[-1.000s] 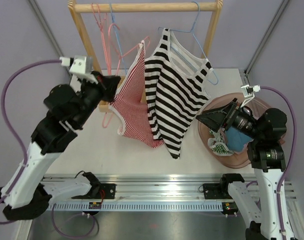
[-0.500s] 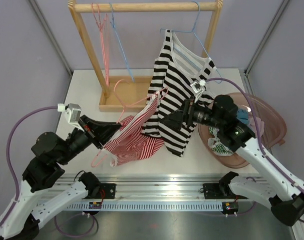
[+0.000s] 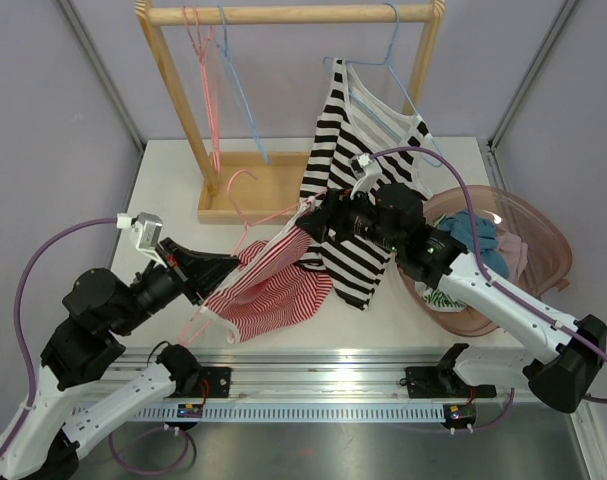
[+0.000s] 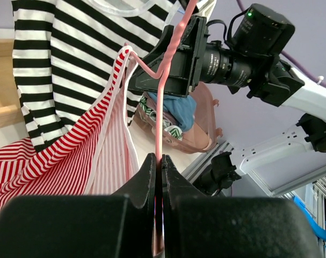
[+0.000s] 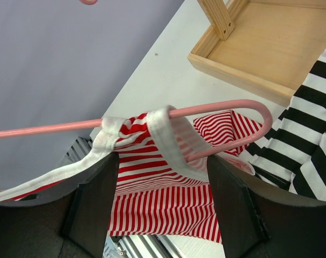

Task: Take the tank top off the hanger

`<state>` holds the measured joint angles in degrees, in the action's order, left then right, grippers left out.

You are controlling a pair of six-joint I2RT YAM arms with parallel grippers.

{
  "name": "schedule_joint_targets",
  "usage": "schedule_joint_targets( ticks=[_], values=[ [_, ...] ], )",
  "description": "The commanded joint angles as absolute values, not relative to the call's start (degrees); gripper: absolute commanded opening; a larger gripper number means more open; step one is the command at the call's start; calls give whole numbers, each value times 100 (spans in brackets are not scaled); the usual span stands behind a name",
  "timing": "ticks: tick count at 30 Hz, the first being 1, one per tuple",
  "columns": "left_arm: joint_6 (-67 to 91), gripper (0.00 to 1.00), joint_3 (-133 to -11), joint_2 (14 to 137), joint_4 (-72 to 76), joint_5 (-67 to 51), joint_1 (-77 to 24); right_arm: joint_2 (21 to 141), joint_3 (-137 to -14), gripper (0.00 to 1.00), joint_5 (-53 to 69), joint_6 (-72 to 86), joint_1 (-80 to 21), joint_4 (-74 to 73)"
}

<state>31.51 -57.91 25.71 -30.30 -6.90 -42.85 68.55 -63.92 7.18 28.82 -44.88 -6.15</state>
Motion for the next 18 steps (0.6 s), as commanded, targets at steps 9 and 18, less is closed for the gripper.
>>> schedule_joint_targets(
  ticks=[9,18],
  values=[
    [3173,0,-5739,2786,-2628,-738,-4307,6943,-6794,74,334,2558,-4614,-237],
    [3190,0,-5766,2883,-2602,-826,-4307,6996,-6908,56,132,2496,-4614,-307]
  ],
)
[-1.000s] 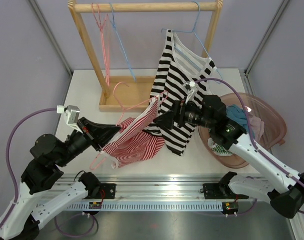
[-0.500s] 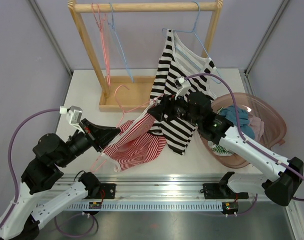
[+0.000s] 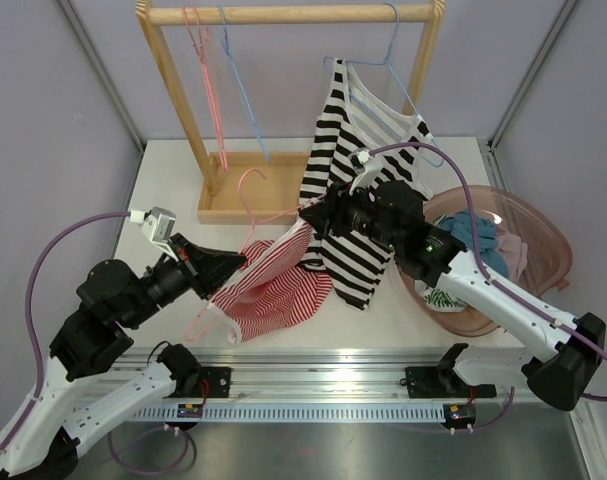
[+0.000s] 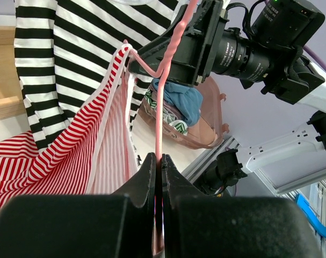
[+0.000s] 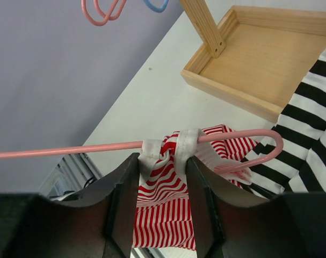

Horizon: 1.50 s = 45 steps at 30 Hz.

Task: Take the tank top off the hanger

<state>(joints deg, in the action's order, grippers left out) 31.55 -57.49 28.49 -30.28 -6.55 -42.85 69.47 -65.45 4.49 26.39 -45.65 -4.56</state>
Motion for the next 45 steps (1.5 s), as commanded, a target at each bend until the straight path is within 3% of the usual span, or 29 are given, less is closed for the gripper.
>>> schedule_joint_targets(
  ticks=[1,4,5,6,15,23,26,33,41,45],
  values=[
    [3199,0,-5766,2883,-2602,-826,-4307,7031,-6943,44,45,2487,-4614,-412],
    [3182,0,-5783,2865,-2663,-747,-4307,7084,-7022,24,-113,2382,-4614,-562],
    [3164,0,-5792,2865,-2698,-704,-4307,7075,-7014,7,-140,2364,-4614,-554],
    [3121,0,-5835,2874,-2742,-634,-4307,7032,-6979,0,-210,2338,-4606,-580],
    [2848,0,-6117,2769,-3147,-984,-4307,7329,-7487,0,-2134,1583,-4404,-1405],
    [2813,0,-6275,2575,-2681,-1107,-4307,7866,-8296,0,-2013,1714,-4087,-2302],
    [2795,0,-6328,2767,-2225,-1195,-4307,7770,-8384,0,-1575,1749,-4087,-2443],
    [2277,0,-6547,3724,805,-1538,-4307,6742,-8323,0,1606,2222,-4078,-1960],
    [1627,0,-6724,5079,4240,-1478,-4307,6600,-9772,0,4188,3014,-4096,-1925],
    [1082,0,-6838,5729,5097,-1231,-4307,6890,-10546,0,4544,3130,-4104,-2335]
  ],
)
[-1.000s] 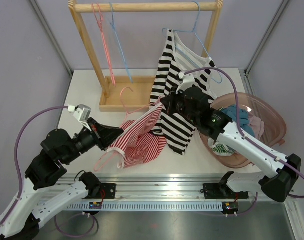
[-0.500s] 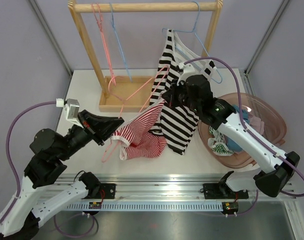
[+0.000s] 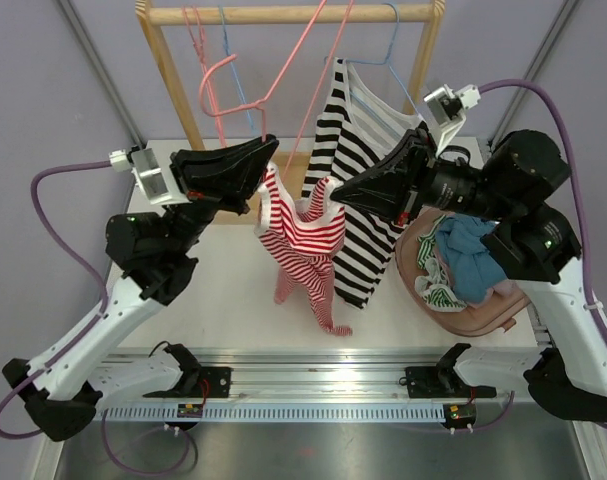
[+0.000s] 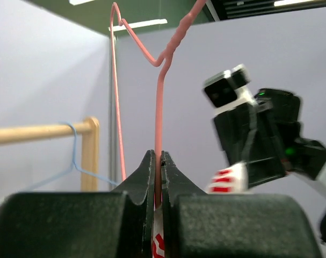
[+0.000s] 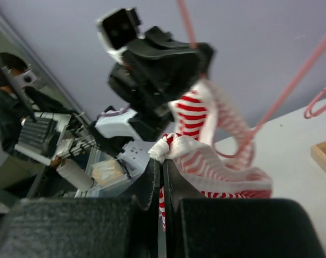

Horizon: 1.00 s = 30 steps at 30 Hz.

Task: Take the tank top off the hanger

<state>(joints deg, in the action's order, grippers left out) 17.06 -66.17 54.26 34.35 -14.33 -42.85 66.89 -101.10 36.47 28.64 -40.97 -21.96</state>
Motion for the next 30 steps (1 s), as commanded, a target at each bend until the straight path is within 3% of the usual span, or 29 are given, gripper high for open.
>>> schedule_joint_targets(
  ticks=[1,7,14,21,25,30],
  values=[
    [829,0,-6847,5878,5202,-1126,-4307,6908,-10669,0,4518,3059,-4096,-2451],
    [440,0,-6470,6047,5772,-519,-4307,6636,-10082,0,3368,2260,-4113,-3312],
    [764,0,-6118,5933,6019,-388,-4307,6636,-9151,0,1163,1635,-4113,-4130],
    [704,0,-5897,5660,6311,580,-4307,6355,-6737,0,590,1924,-4113,-3701],
    [773,0,-6239,5503,5340,642,-4307,6039,-6267,0,588,2127,-4113,-3507],
    [1176,0,-6583,5125,3641,475,-4307,5678,-6968,0,957,2144,-4113,-3726]
  ],
)
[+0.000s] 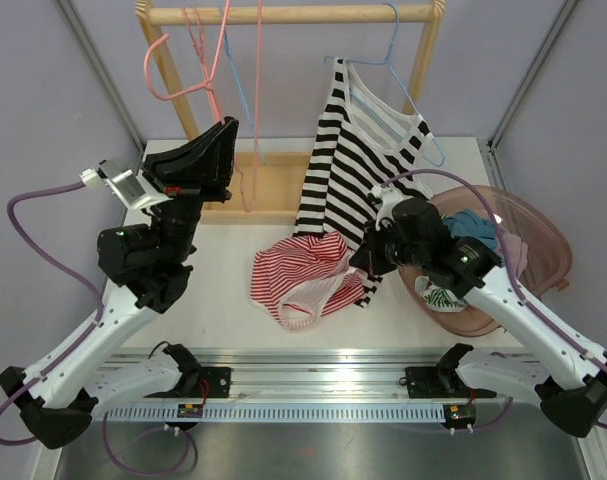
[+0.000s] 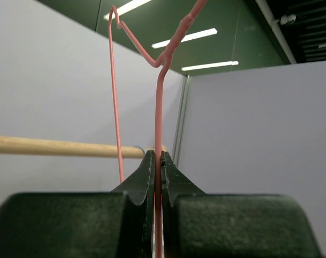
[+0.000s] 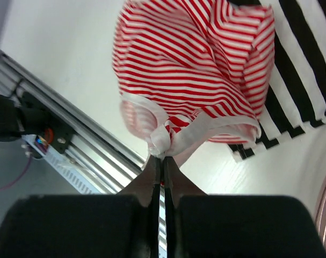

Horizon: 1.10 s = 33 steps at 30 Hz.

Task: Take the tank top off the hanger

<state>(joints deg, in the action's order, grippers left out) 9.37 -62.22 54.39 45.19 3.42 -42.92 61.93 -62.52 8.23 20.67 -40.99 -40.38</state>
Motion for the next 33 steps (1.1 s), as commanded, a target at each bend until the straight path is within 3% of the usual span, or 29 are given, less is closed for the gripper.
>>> schedule_joint_targets(
  ticks=[1,4,6,7,8,9,15,18,23,33],
  values=[
    [1300,0,-6592,5054,3099,614,-4307,5669,-7031,0,1028,2145,-4105,-3718],
    [1730,0,-6496,4694,2245,896,-4315,5853,-7040,0,1413,2206,-4113,-3543],
    [1976,0,-6390,4449,1822,1010,-4315,6185,-6979,13,1564,2250,-4113,-3358],
    [2056,0,-6390,4386,1358,1115,-4315,6283,-6970,34,1556,2276,-4122,-3331],
    [2126,0,-6390,4334,1127,1160,-4315,6354,-6961,82,1495,2355,-4131,-3279],
    [2292,0,-6416,4220,890,1204,-4315,6372,-6900,99,1433,2373,-4131,-3209],
    [2864,0,-6574,4052,-675,993,-4315,6354,-6864,100,1002,2408,-4131,-2944],
    [2883,0,-6775,4183,-1115,1421,-4315,6486,-6891,99,967,2443,-4131,-2918],
    [2576,0,-8163,5340,-2283,2090,-4315,6425,-6768,99,1011,2531,-4131,-2742],
    [2338,0,-11044,7784,-3023,2944,-4210,6170,-6627,100,782,2435,-4131,-2848]
  ],
)
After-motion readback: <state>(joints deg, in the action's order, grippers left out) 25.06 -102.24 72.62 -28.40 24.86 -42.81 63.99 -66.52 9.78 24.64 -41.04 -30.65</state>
